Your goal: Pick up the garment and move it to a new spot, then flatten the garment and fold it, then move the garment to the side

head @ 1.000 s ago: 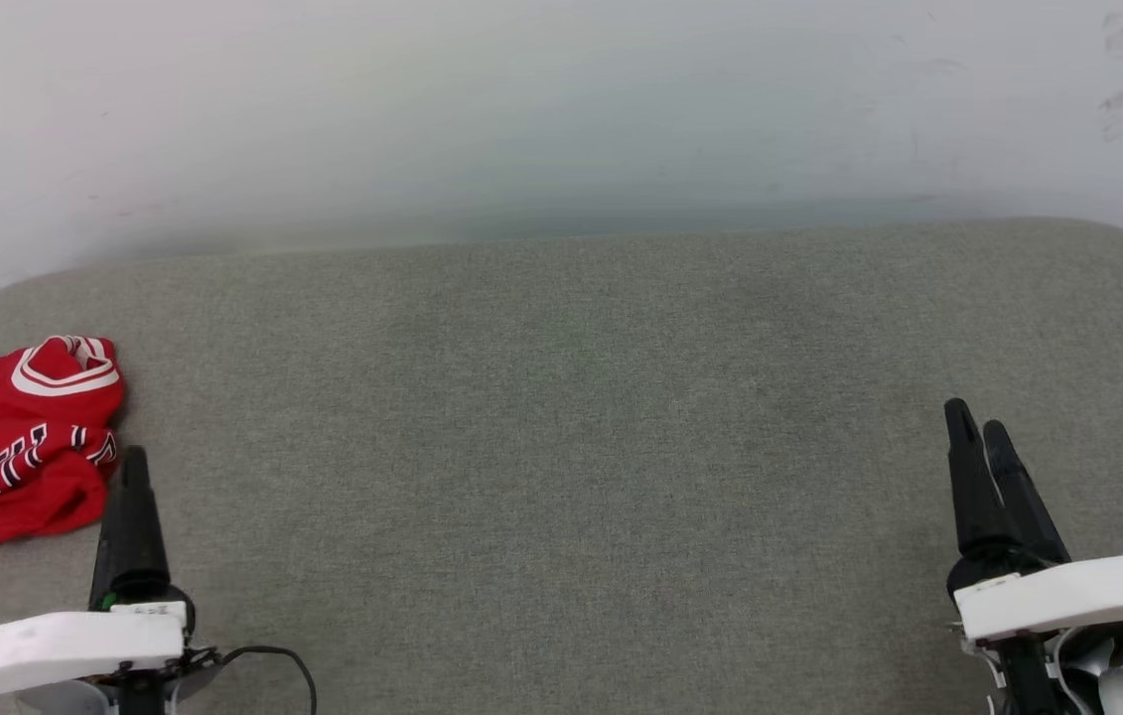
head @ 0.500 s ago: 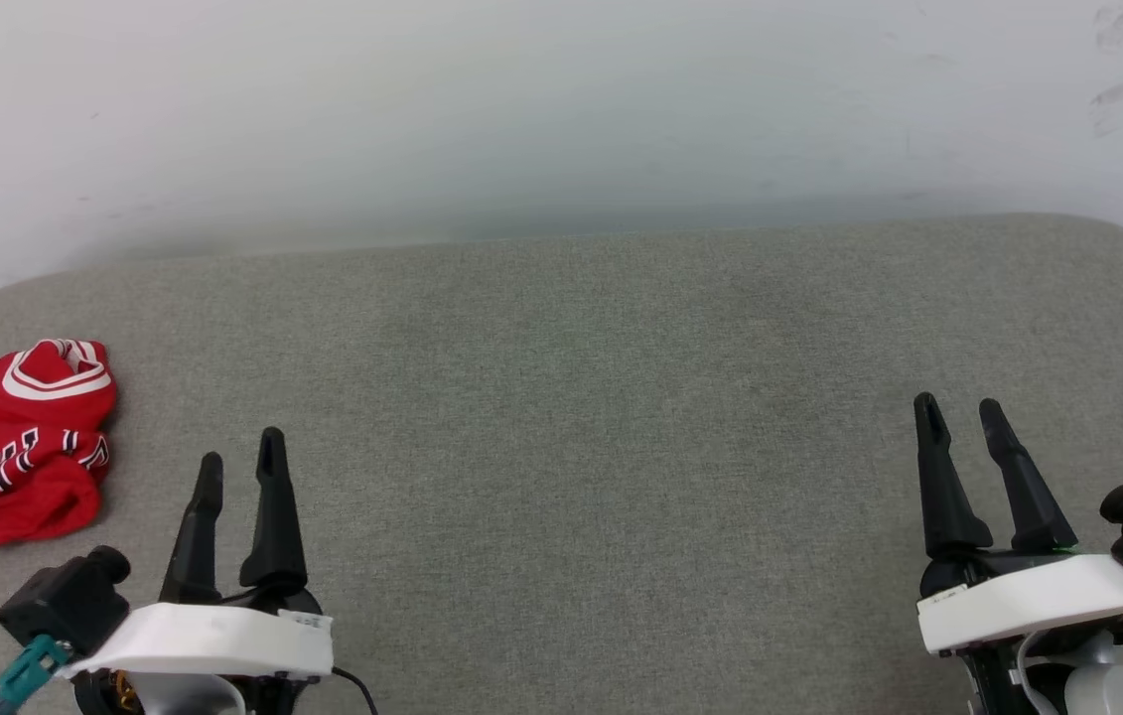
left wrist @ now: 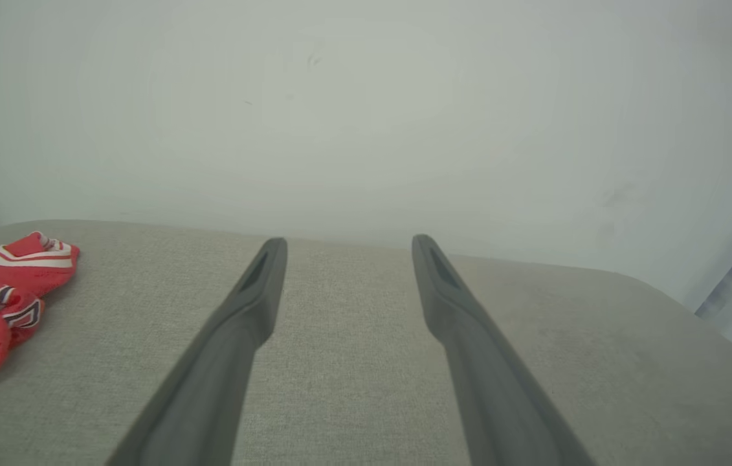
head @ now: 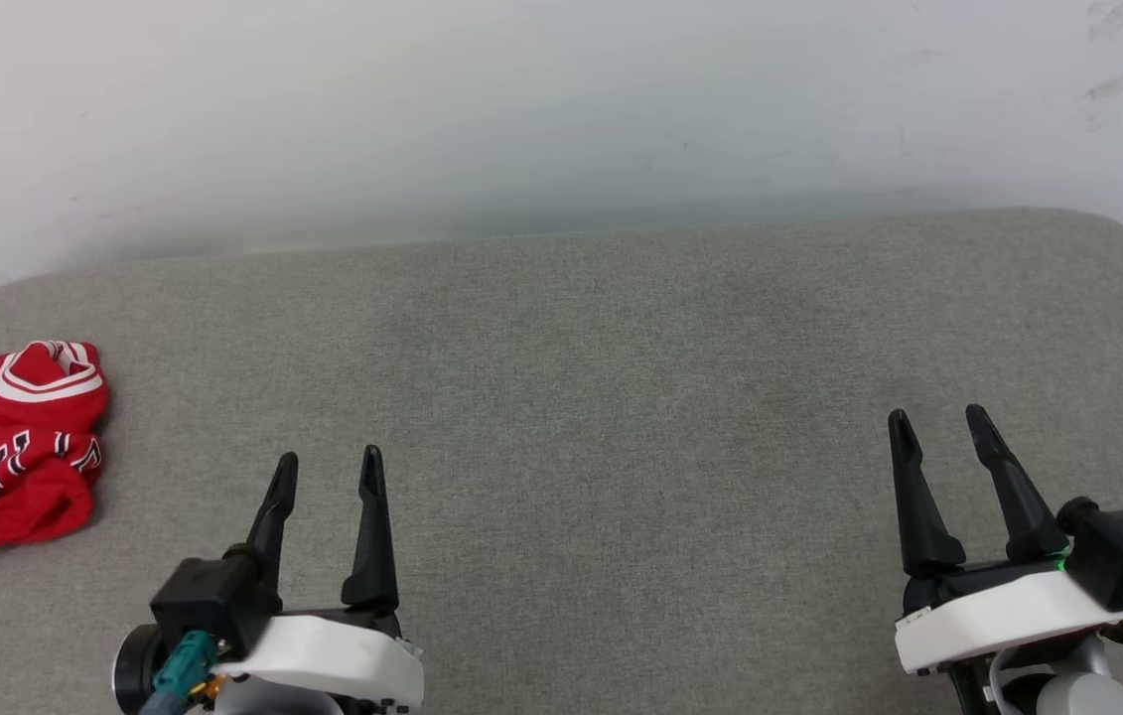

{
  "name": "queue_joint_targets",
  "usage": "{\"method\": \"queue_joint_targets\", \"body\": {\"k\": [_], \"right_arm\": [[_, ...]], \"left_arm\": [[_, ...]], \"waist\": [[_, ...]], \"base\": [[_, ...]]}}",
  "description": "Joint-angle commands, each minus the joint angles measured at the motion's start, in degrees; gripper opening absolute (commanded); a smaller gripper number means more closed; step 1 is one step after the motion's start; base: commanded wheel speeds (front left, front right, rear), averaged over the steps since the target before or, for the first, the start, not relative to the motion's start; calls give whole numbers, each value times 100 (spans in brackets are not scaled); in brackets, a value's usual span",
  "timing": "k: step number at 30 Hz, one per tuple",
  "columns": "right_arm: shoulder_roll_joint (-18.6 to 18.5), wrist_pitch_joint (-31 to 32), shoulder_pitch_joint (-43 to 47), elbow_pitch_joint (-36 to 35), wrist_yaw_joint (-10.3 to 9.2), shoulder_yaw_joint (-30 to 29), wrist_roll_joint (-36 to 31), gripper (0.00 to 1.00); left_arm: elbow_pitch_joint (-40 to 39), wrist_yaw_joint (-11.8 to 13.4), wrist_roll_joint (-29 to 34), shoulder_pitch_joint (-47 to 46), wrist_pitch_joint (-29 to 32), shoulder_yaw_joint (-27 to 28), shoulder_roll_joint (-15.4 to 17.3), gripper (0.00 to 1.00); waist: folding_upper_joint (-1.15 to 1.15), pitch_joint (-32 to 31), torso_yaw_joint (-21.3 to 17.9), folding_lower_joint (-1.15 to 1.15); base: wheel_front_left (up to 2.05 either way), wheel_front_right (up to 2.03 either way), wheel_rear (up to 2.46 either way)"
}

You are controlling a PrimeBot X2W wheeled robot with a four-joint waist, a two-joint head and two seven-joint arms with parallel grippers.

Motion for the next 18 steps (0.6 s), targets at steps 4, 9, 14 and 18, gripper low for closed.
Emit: {"method": "queue_joint_targets", "body": {"k": [4, 9, 14, 18], "right_arm": [[-4, -109, -21, -53, 0, 17, -444, 100], [-4, -173, -14, -28, 0, 40, -793, 100], [-3, -245, 2, -20, 0, 62, -1043, 100], [-3, -295, 14, -41, 0, 64, -1061, 100]], "left_arm": [[-6, 554, 317, -174, -92, -534, 334, 100], [161, 995, 516, -276, -166, -1004, 600, 100], [228, 1218, 453, -291, -230, -1217, 635, 100], [145, 1117, 347, -190, -278, -1018, 510, 100]], "waist": [[0, 7, -13, 0], [0, 13, -24, 0], [0, 16, -31, 0], [0, 27, -32, 0]], "base": [[0, 0, 0], [0, 0, 0], [0, 0, 0], [0, 0, 0]]}}
